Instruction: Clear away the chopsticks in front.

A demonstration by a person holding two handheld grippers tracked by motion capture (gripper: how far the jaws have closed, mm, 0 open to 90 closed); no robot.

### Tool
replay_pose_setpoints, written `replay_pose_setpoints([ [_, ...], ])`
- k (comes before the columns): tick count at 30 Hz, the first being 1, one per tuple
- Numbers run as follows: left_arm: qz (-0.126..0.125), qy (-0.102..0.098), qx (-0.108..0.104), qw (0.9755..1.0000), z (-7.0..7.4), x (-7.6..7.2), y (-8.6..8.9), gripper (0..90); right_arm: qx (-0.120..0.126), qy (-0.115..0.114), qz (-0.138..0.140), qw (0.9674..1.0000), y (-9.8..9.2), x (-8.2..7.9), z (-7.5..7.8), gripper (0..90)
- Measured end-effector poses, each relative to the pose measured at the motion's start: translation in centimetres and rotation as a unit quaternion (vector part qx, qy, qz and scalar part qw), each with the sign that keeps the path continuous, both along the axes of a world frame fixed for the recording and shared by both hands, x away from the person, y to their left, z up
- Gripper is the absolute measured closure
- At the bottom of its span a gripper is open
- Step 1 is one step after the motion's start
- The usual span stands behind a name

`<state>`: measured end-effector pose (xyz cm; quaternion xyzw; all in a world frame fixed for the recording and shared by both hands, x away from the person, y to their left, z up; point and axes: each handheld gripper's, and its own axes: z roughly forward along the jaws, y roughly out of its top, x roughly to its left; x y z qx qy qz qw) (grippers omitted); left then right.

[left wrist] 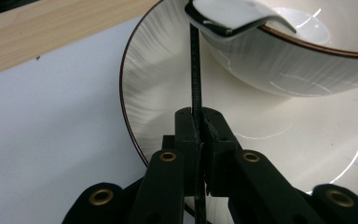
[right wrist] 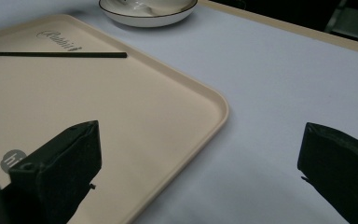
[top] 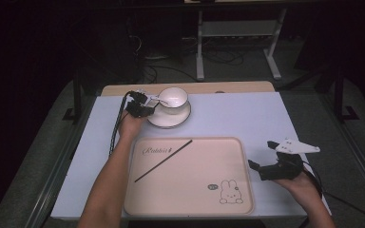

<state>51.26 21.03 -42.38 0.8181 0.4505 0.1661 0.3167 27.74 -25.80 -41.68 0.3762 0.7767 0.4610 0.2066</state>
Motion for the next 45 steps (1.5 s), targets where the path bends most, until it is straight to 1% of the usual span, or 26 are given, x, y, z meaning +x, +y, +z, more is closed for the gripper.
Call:
replay_pose_setpoints([
  [1,0.001,-0.001,0.002,1.0,0.1,0.0,0.0,85.4,0.0,0.0,0.0,1.0,0.0,0.0,0.0,0.0],
  [4,0.007,-0.003,-0.001,1.0,0.5,-0.1,0.3,85.4,0.0,-0.001,-0.001,1.0,0.0,0.0,0.0,0.0],
  [6,0.011,-0.003,-0.01,0.9999,0.9,-0.2,0.7,85.4,0.0,-0.002,-0.001,1.0,0.0,0.0,0.0,0.0],
  [9,0.017,-0.004,-0.017,0.9997,1.7,-0.6,1.4,85.5,0.001,-0.001,-0.002,1.0,-0.1,0.0,0.0,0.0],
  [12,0.02,-0.003,-0.014,0.9997,2.5,-1.2,2.3,85.5,0.001,-0.001,-0.002,1.0,-0.1,0.0,0.0,0.0],
  [13,0.02,-0.002,-0.015,0.9997,2.7,-1.4,2.6,85.6,0.0,-0.002,-0.001,1.0,-0.1,0.0,0.0,0.0],
  [15,0.019,0.004,-0.011,0.9997,3.1,-2.0,3.3,85.7,0.001,-0.002,-0.002,1.0,0.0,0.0,0.0,0.0],
  [20,0.021,0.007,-0.015,0.9996,3.4,-4.1,5.0,85.7,0.006,-0.003,-0.005,1.0,-0.2,-0.1,0.1,0.0],
  [22,0.023,0.009,-0.022,0.9995,3.5,-5.1,5.5,85.7,0.007,-0.005,-0.006,0.9999,-0.2,-0.2,0.2,0.0],
  [24,0.023,0.009,-0.024,0.9994,3.7,-6.2,5.9,85.8,0.006,-0.005,-0.007,0.9999,-0.2,-0.2,0.2,0.0],
  [25,0.021,0.012,-0.023,0.9994,3.7,-6.7,6.1,85.7,0.007,-0.005,-0.007,0.9999,-0.2,-0.2,0.2,0.0],
  [30,0.014,0.014,-0.026,0.9995,4.0,-9.4,6.7,85.7,0.007,-0.007,-0.007,0.9999,-0.1,-0.3,0.3,0.0],
  [31,0.014,0.014,-0.024,0.9995,4.0,-10.0,6.7,85.7,0.006,-0.007,-0.007,0.9999,-0.1,-0.3,0.3,0.0],
  [33,0.012,0.012,-0.029,0.9994,3.9,-11.2,6.8,85.7,0.005,-0.008,-0.006,0.9999,0.0,-0.3,0.3,0.0],
  [35,0.007,0.012,-0.028,0.9995,3.7,-12.4,6.7,85.7,0.004,-0.009,-0.006,0.9999,0.0,-0.3,0.3,0.0],
  [36,0.005,0.012,-0.033,0.9994,3.5,-13.0,6.7,85.8,0.004,-0.008,-0.006,0.9999,0.0,-0.4,0.3,0.0],
  [38,-0.004,0.018,-0.04,0.999,3.4,-13.9,6.6,85.7,0.004,-0.007,-0.006,0.9999,0.0,-0.4,0.3,0.0],
  [39,-0.008,0.016,-0.037,0.9992,3.5,-14.3,6.5,85.7,0.004,-0.007,-0.005,1.0,0.0,-0.3,0.2,0.0],
  [42,-0.019,0.01,-0.04,0.999,3.7,-15.6,5.9,85.7,0.001,-0.006,-0.002,1.0,0.1,-0.3,0.2,0.0],
  [45,-0.035,0.013,-0.043,0.9984,3.6,-16.7,5.2,85.7,-0.003,-0.006,0.0,1.0,0.2,-0.3,0.1,0.0],
])
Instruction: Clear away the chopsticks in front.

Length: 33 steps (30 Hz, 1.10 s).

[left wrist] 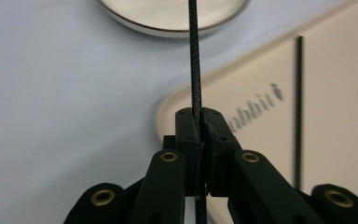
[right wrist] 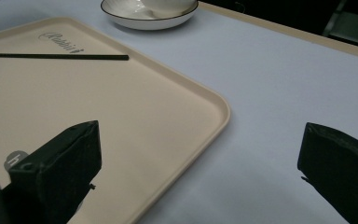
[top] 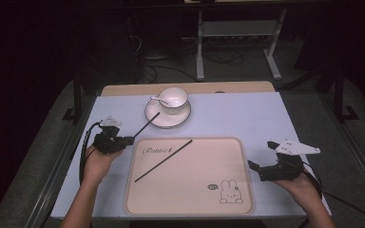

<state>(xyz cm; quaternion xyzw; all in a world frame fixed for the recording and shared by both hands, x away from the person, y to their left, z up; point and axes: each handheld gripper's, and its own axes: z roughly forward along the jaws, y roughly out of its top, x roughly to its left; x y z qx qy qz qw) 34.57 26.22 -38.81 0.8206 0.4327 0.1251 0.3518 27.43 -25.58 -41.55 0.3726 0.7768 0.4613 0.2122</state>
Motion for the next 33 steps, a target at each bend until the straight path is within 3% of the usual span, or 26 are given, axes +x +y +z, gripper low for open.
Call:
replay_pose_setpoints([
  [7,-0.053,0.006,0.003,0.9986,-0.4,-2.2,-3.1,85.7,0.0,-0.001,0.0,1.0,0.0,0.0,0.0,0.0],
  [15,-0.111,0.024,0.03,0.9931,-1.7,-3.0,-7.0,85.7,0.0,0.0,0.003,1.0,0.1,0.2,-0.1,0.0],
  [20,-0.123,0.04,0.048,0.9904,-2.7,-3.1,-8.2,85.7,-0.001,0.001,0.003,1.0,0.1,0.2,-0.1,0.0],
  [33,-0.13,0.062,0.068,0.9872,-3.9,-3.0,-8.6,84.2,-0.001,-0.001,0.002,1.0,0.0,0.1,0.0,0.0],
])
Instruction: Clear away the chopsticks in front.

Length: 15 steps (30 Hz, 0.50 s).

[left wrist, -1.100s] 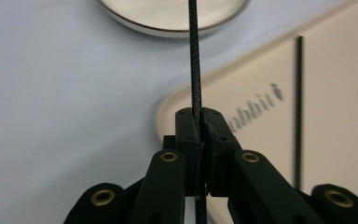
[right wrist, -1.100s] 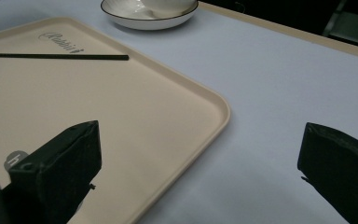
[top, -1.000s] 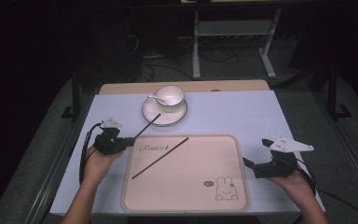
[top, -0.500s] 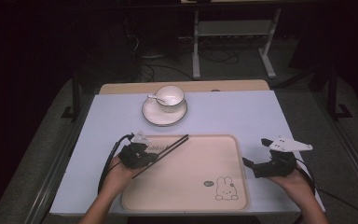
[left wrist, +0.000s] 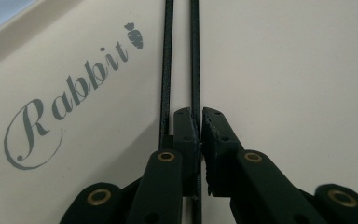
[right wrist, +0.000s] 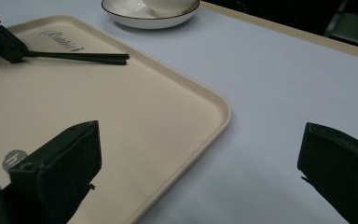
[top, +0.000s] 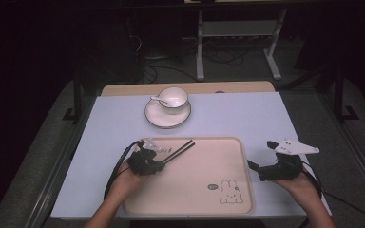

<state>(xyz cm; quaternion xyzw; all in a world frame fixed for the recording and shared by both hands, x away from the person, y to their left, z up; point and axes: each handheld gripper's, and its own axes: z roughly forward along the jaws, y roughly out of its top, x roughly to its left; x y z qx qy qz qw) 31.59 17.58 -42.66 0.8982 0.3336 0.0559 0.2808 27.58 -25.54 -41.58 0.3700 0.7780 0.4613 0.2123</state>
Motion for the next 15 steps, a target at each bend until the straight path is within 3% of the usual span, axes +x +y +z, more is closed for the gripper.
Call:
replay_pose_setpoints([
  [5,-0.001,-0.001,-0.003,1.0,0.1,0.0,0.0,83.8,-0.001,0.001,0.0,1.0,0.0,0.0,0.0,0.0],
  [7,-0.001,-0.006,-0.022,0.9997,0.8,0.2,-0.1,83.6,0.0,0.0,0.0,1.0,0.0,0.0,0.0,0.0],
  [10,-0.009,-0.013,-0.045,0.9988,1.8,1.1,-0.9,85.0,0.0,0.001,-0.002,1.0,0.0,0.0,0.0,0.0],
  [15,-0.035,-0.017,-0.056,0.9977,2.3,3.0,-3.1,89.8,0.001,-0.001,-0.002,1.0,0.1,0.0,0.1,0.0],
])
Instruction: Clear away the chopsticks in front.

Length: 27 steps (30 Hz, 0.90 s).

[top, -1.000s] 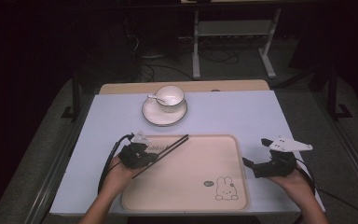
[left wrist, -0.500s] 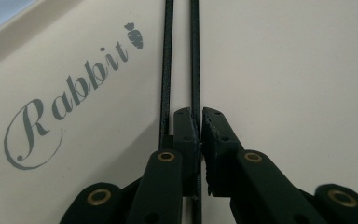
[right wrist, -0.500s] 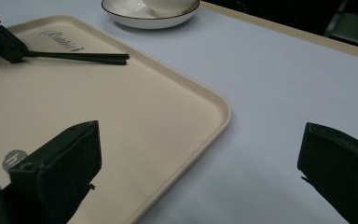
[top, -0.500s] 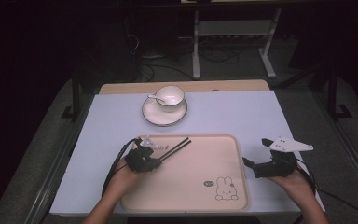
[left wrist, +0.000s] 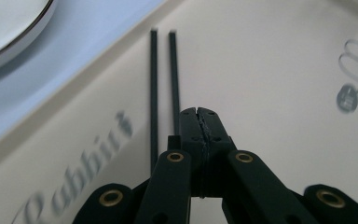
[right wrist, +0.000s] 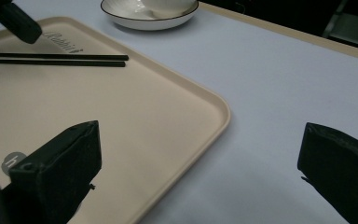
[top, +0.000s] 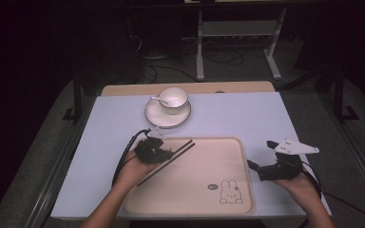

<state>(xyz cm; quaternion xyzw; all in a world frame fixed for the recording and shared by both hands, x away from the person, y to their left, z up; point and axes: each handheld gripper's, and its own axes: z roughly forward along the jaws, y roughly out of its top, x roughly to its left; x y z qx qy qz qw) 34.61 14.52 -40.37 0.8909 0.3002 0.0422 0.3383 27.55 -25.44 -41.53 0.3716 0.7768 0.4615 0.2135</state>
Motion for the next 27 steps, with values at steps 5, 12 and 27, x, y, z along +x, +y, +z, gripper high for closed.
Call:
replay_pose_setpoints([
  [5,-0.02,0.004,0.0,0.9998,-0.6,2.2,-2.8,89.8,0.0,0.0,0.0,1.0,-0.1,0.1,0.0,0.0],
  [12,-0.034,0.013,0.01,0.9993,-1.9,4.4,-5.7,89.8,-0.001,0.002,0.001,1.0,-0.2,0.0,-0.1,0.0],
  [27,-0.013,0.016,0.015,0.9997,-3.1,5.8,-5.4,89.8,-0.002,0.002,0.001,1.0,-0.2,0.0,-0.1,0.0],
])
